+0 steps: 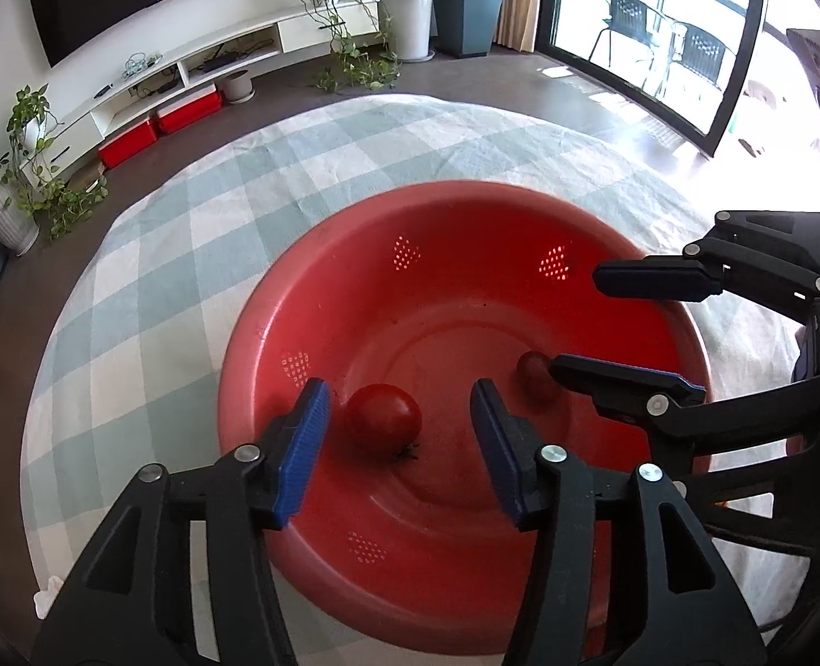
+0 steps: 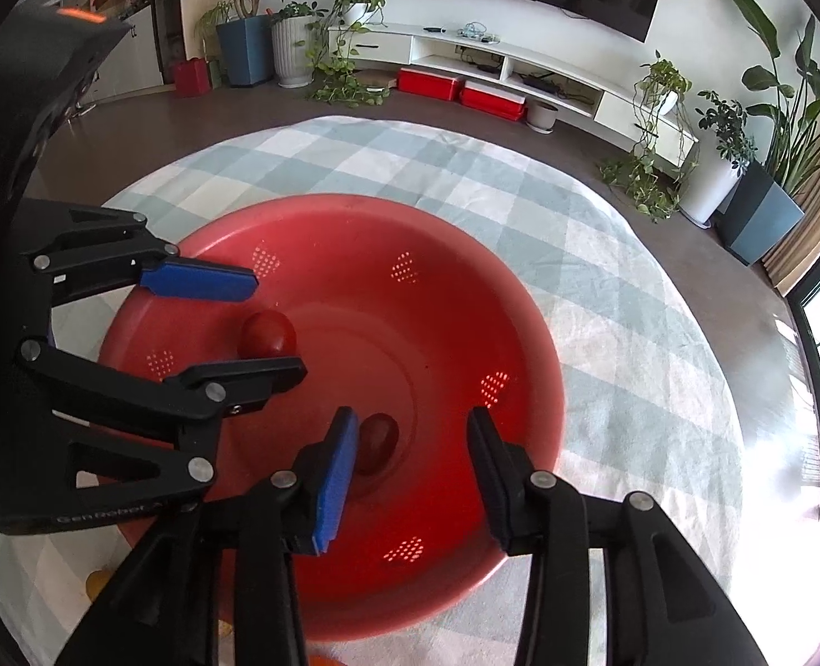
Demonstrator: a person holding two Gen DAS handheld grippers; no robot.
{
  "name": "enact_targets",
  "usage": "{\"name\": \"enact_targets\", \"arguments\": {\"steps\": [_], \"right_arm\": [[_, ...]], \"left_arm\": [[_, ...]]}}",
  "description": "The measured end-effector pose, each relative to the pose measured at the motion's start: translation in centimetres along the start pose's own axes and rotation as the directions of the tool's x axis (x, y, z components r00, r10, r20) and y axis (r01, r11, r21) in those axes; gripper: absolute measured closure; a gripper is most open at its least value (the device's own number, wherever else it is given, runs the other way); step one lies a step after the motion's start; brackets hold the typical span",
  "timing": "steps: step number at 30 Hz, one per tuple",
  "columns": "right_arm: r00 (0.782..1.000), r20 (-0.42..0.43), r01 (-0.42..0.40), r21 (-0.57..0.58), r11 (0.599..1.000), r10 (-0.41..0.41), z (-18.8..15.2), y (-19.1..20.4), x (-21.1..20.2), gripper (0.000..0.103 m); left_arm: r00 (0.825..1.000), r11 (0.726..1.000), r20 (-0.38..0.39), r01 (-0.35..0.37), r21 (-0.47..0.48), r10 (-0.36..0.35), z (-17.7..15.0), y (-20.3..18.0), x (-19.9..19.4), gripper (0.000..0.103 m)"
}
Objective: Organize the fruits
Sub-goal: 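Release the tomato into the red bowl with the left tool while the right tool drops the cherry tomato, then lift both open tools away from the red bowl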
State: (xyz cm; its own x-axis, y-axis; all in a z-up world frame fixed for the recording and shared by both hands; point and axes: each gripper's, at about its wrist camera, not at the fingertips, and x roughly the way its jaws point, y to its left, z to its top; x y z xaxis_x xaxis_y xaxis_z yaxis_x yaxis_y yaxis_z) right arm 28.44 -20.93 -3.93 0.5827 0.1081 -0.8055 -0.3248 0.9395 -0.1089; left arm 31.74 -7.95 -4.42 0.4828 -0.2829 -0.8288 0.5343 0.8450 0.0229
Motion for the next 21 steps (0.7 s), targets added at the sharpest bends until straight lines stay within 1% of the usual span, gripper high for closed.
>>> {"name": "enact_targets", "arguments": {"steps": [1,3,4,6,7,8,10,12,13,14,15,16,18,19,21], "right_arm": [[1.0,0.018,0.003,0.011,1.0,-0.004,0.0,-0.1,-0.8,0.05],[0.998,0.064,0.003,0.042,0.999,-0.005,-0.3,-0.6,-2.8,0.036],[0.996,0.091,-0.003,0.061,0.998,-0.002,-0.6,-0.8,-3.9,0.033],[0.99,0.142,-0.027,0.098,0.995,0.013,-1.3,-1.2,-6.2,0.025],[0.986,0.168,-0.044,0.118,0.992,0.023,-1.9,-1.3,-7.4,0.024],[0.981,0.19,-0.057,0.139,0.989,0.03,-2.4,-1.4,-8.4,0.022],[0.97,0.238,-0.1,0.184,0.978,0.054,-3.8,-1.6,-10.6,0.019],[0.954,0.286,-0.156,0.234,0.96,0.085,-5.5,-2.0,-12.6,0.014],[0.947,0.305,-0.181,0.259,0.949,0.098,-6.2,-2.1,-13.4,0.013],[0.941,0.32,-0.209,0.28,0.937,0.114,-6.9,-2.1,-14.1,0.012],[0.936,0.33,-0.229,0.299,0.926,0.125,-7.6,-2.0,-14.7,0.012],[0.931,0.342,-0.246,0.32,0.915,0.131,-8.6,-2.0,-15.3,0.012],[0.922,0.361,-0.271,0.347,0.898,0.139,-10.4,-1.6,-16.2,0.012],[0.92,0.365,-0.28,0.36,0.89,0.142,-11.2,-1.4,-16.5,0.012],[0.913,0.38,-0.303,0.386,0.871,0.149,-13.1,-0.9,-17.0,0.012]], "left_arm": [[1.0,1.0,0.024,0.0,-0.007,0.001,0.0,0.1,-0.8,0.043],[0.997,1.0,0.075,0.01,-0.027,-0.008,-0.2,0.3,-2.7,0.028],[0.994,0.999,0.105,0.02,-0.037,-0.016,-0.4,0.4,-3.8,0.025],[0.985,0.998,0.169,0.028,-0.051,-0.019,-0.9,0.4,-6.2,0.007],[0.979,0.999,0.203,0.025,-0.048,-0.015,-1.2,0.2,-7.5,0.002],[0.969,0.999,0.246,0.022,-0.035,-0.012,-1.8,0.0,-8.8,0.0],[0.948,1.0,0.318,0.011,-0.019,-0.005,-3.1,-0.5,-11.4,0.0],[0.937,0.999,0.348,-0.025,-0.024,0.032,-4.4,-1.2,-13.4,0.0],[0.932,0.999,0.359,-0.038,-0.029,0.046,-5.1,-1.6,-14.3,0.0],[0.929,0.999,0.367,-0.036,-0.032,0.045,-6.0,-2.0,-15.1,0.0],[0.927,0.999,0.371,-0.034,-0.034,0.045,-6.9,-2.5,-15.8,0.0],[0.929,0.999,0.366,-0.042,-0.03,0.05,-7.9,-3.2,-16.4,0.0],[0.943,0.998,0.326,-0.061,-0.018,0.064,-9.9,-4.5,-17.1,0.0],[0.946,0.998,0.319,-0.054,-0.023,0.058,-10.9,-5.0,-17.3,0.0],[0.948,0.999,0.317,-0.014,-0.046,0.028,-13.1,-5.6,-17.6,0.0]]}}
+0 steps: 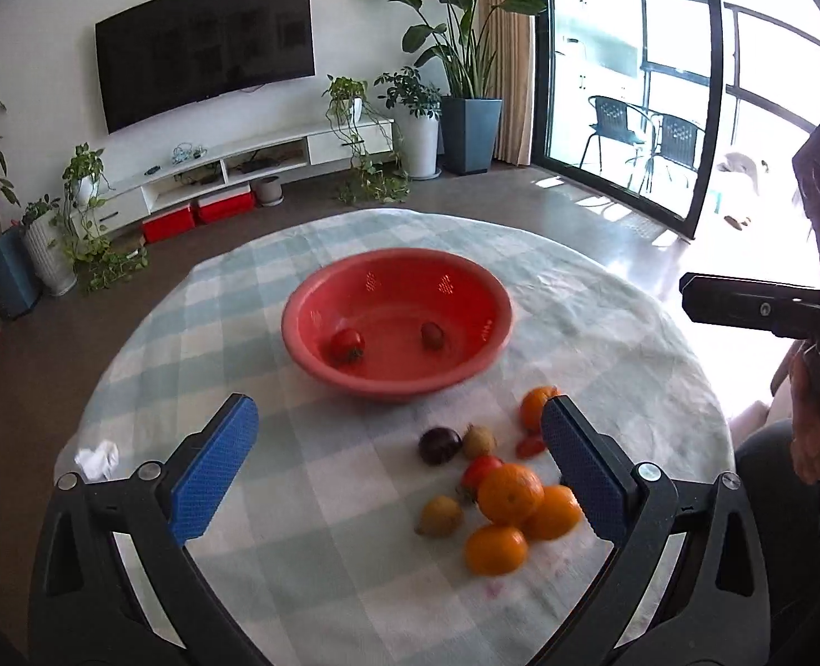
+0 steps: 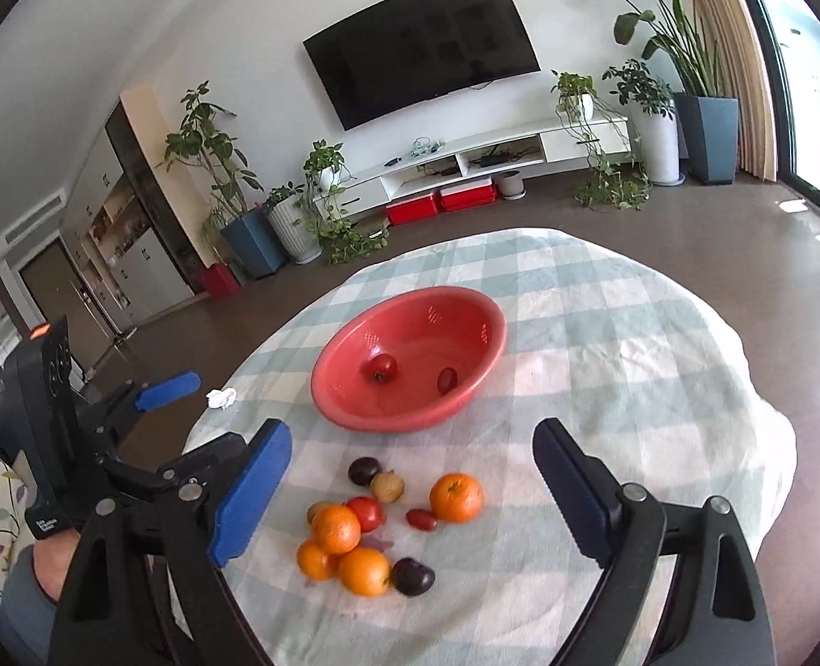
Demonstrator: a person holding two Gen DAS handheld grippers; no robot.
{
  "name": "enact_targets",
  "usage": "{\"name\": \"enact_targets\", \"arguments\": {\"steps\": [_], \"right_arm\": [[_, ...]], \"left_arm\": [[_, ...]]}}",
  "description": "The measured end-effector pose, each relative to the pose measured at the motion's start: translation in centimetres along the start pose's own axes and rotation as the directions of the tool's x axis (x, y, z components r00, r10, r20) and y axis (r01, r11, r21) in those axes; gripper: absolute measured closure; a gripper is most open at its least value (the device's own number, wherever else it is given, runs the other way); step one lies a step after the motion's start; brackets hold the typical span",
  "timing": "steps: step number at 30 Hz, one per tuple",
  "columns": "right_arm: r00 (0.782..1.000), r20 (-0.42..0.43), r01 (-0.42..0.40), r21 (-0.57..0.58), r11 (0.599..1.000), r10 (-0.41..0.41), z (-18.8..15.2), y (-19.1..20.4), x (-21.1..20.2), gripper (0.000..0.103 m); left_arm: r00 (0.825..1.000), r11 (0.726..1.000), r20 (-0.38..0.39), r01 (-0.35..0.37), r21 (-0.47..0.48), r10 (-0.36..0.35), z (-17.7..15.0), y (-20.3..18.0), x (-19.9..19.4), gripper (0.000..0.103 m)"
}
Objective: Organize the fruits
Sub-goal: 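Lift both open tools away from the red bowl, then move the left tool to the orange and close on it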
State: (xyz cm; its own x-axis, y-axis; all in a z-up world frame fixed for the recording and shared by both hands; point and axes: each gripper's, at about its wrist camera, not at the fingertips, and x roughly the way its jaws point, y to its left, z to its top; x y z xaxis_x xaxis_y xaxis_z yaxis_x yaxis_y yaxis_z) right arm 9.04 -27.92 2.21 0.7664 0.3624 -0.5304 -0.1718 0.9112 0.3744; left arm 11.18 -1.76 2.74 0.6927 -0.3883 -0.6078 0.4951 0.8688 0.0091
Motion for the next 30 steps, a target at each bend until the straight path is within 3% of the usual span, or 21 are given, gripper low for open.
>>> {"name": "enact_targets", "arguments": {"steps": [2,7,12,17,22,25,30], "right_arm": [[1.0,-0.006,-0.009,0.03,1.0,0.009,-1.8,-0.2,-0.9,0.012],[0.998,-0.054,0.014,0.04,0.999,-0.011,-5.9,0.0,-1.5,0.012],[0.992,-0.11,0.066,-0.03,0.997,-0.069,-8.4,1.1,-1.0,0.012],[0.993,-0.105,0.052,-0.059,0.997,-0.058,-9.2,1.9,-1.0,0.013],[0.99,-0.126,0.048,-0.068,0.996,-0.057,-9.7,2.1,-0.5,0.017],[0.99,-0.127,0.047,-0.061,0.997,-0.055,-9.7,2.1,-0.5,0.018],[0.99,-0.13,0.051,-0.076,0.996,-0.06,-9.7,2.2,-0.3,0.021]], "left_arm": [[0.999,0.998,-0.026,0.034,-0.047,-0.035,-1.8,-0.1,-0.6,0.0],[0.991,0.991,-0.13,0.026,-0.134,-0.044,-6.1,0.0,0.0,0.0],[0.983,0.995,-0.176,0.04,-0.094,-0.056,-8.4,-0.9,1.1,0.0],[0.978,0.996,-0.19,0.085,-0.031,-0.089,-8.4,-2.0,2.5,0.0],[0.964,0.989,-0.234,0.139,0.048,-0.124,-8.1,-3.1,4.2,0.018],[0.959,0.986,-0.245,0.159,0.045,-0.144,-7.8,-2.9,5.1,0.023],[0.949,0.98,-0.266,0.19,0.064,-0.166,-7.5,-2.8,6.4,0.04]]}}
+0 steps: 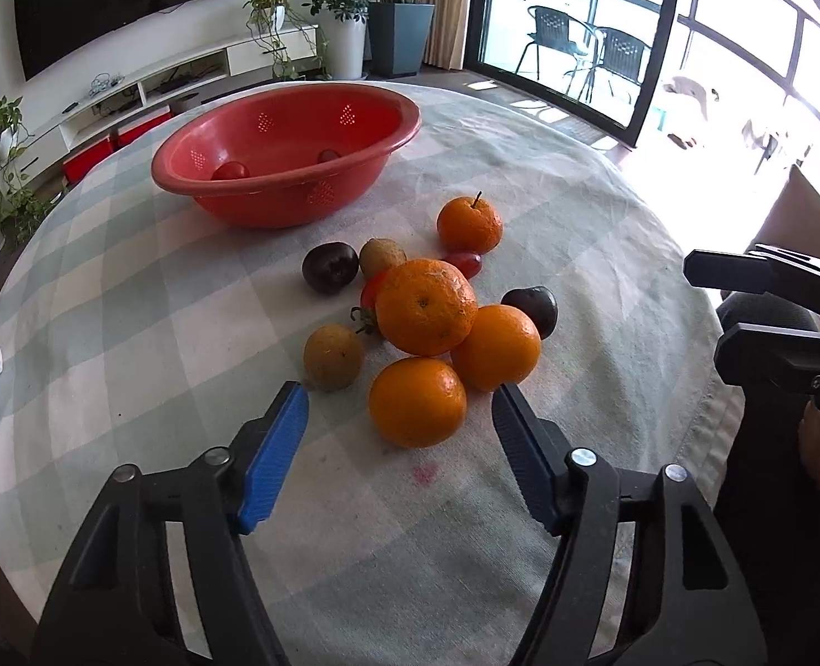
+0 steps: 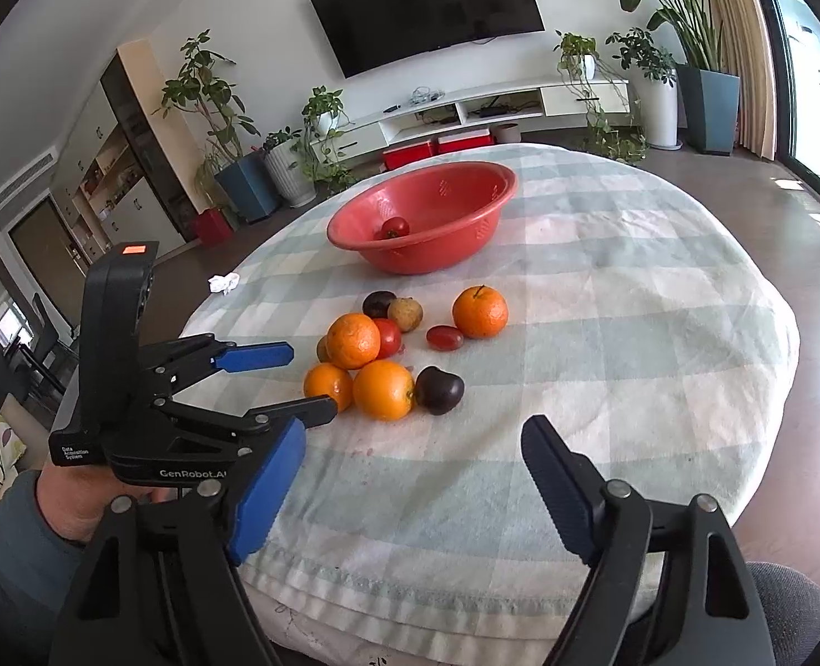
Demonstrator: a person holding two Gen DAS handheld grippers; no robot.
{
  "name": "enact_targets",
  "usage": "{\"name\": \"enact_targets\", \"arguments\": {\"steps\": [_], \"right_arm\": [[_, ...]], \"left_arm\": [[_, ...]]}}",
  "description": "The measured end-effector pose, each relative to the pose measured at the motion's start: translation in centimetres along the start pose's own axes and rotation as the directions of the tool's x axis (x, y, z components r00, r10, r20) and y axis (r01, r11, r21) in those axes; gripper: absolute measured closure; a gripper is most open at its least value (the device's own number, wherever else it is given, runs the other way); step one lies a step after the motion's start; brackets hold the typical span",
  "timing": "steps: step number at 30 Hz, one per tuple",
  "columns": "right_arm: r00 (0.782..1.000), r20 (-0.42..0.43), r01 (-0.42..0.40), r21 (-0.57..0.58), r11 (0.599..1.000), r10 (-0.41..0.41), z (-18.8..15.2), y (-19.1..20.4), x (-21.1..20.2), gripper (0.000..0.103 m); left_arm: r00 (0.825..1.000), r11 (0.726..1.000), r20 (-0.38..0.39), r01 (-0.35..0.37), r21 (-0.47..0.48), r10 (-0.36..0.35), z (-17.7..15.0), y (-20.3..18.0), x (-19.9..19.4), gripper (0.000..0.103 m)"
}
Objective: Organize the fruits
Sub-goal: 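Move the left tool to the orange and close on it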
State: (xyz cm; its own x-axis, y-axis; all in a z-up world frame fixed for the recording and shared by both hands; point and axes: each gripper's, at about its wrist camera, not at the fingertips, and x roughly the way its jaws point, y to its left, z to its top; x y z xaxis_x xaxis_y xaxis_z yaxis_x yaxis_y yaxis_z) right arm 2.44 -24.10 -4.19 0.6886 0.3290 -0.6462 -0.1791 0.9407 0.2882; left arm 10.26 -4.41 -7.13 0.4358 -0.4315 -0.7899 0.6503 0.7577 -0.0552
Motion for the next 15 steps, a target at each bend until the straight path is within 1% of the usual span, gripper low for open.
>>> {"name": "enact_targets", "arguments": {"steps": [3,5,8,15], "right_arm": [[1.0,-0.008,-0.001,-0.004,1.0,0.001,0.0,0.1,0.2,0.022],[1.0,-0.01,0.0,-0.009,1.0,0.0,0.0,0.1,0.3,0.022],[1.0,-0.015,-0.001,-0.012,1.0,0.001,0.1,0.2,0.5,0.022],[1.0,-0.019,0.001,-0.048,0.999,-0.002,1.0,0.8,1.2,0.028]], "left_arm": [[1.0,1.0,-0.012,0.012,0.011,-0.012,0.1,-0.1,0.6,0.046],[1.0,1.0,-0.014,0.021,0.013,-0.021,0.1,-0.1,1.0,0.046],[0.999,0.999,-0.005,0.032,0.005,-0.032,0.2,0.1,1.1,0.05],[0.999,0.999,0.004,0.044,-0.004,-0.044,0.1,0.3,1.1,0.065]]}}
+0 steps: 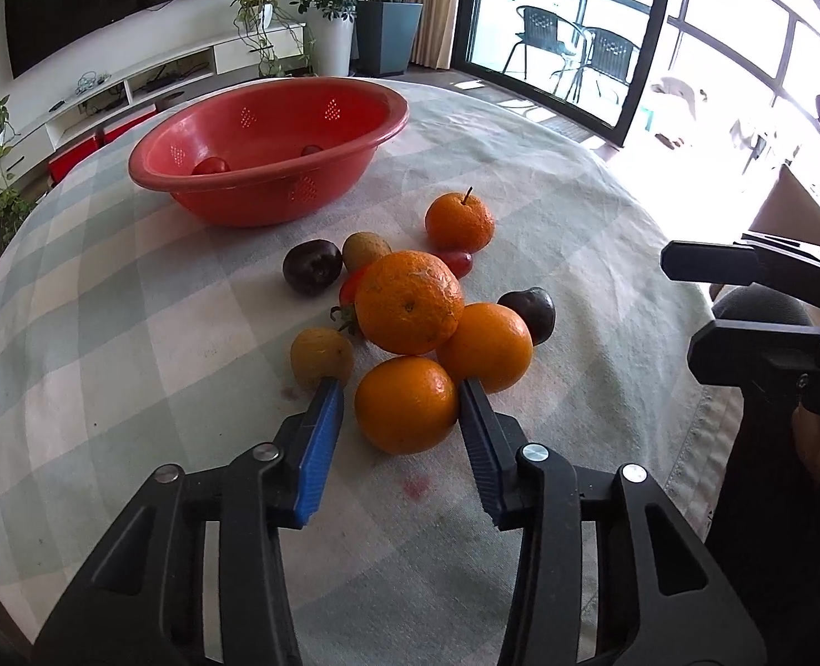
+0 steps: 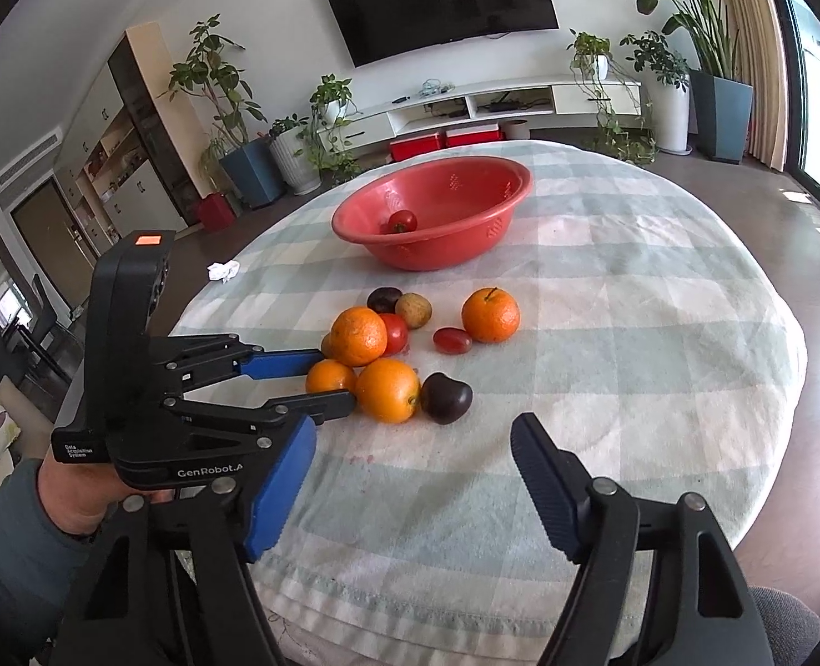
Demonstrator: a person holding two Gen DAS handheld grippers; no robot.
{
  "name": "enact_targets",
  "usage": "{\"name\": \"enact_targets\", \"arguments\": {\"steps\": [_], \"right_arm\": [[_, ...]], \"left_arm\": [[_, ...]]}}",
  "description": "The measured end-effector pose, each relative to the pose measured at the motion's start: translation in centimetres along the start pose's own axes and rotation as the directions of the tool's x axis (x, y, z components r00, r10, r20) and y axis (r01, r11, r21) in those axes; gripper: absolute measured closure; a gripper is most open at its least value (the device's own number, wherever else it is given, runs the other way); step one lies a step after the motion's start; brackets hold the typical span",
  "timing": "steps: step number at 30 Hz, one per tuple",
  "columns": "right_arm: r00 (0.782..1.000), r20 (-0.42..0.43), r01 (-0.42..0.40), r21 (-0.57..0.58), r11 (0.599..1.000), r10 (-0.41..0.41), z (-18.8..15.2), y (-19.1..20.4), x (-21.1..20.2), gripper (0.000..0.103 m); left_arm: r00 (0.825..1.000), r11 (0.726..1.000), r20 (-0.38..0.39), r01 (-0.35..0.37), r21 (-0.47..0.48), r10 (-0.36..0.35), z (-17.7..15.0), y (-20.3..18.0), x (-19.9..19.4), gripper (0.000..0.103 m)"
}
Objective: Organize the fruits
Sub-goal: 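Move the left tool to the orange and close on it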
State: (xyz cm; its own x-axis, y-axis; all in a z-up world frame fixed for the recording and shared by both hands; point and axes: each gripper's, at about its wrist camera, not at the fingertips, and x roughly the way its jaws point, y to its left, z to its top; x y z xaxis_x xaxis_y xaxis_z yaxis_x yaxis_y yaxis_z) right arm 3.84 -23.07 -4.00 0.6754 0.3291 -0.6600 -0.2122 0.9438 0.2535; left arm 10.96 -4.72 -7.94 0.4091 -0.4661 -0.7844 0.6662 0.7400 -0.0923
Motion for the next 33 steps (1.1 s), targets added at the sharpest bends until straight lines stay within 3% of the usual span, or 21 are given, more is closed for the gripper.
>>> {"name": "enact_targets", "arguments": {"steps": [8,33], "right_arm": [[1.0,-0.018,0.02,-0.012,1.0,-0.021,0.6,-0.1,0.8,0.03],[0.997,-0.056,0.041,-0.038,0.998,-0.043,0.1,0.0,2.0,0.031]], "left_arm": [[0.999,1.0,-0.036,0.005,0.012,-0.005,0.1,-0.2,0.3,0.065],[0.999,0.999,-0.037,0.007,-0.045,-0.009,-1.2,0.0,-0.7,0.067]]}}
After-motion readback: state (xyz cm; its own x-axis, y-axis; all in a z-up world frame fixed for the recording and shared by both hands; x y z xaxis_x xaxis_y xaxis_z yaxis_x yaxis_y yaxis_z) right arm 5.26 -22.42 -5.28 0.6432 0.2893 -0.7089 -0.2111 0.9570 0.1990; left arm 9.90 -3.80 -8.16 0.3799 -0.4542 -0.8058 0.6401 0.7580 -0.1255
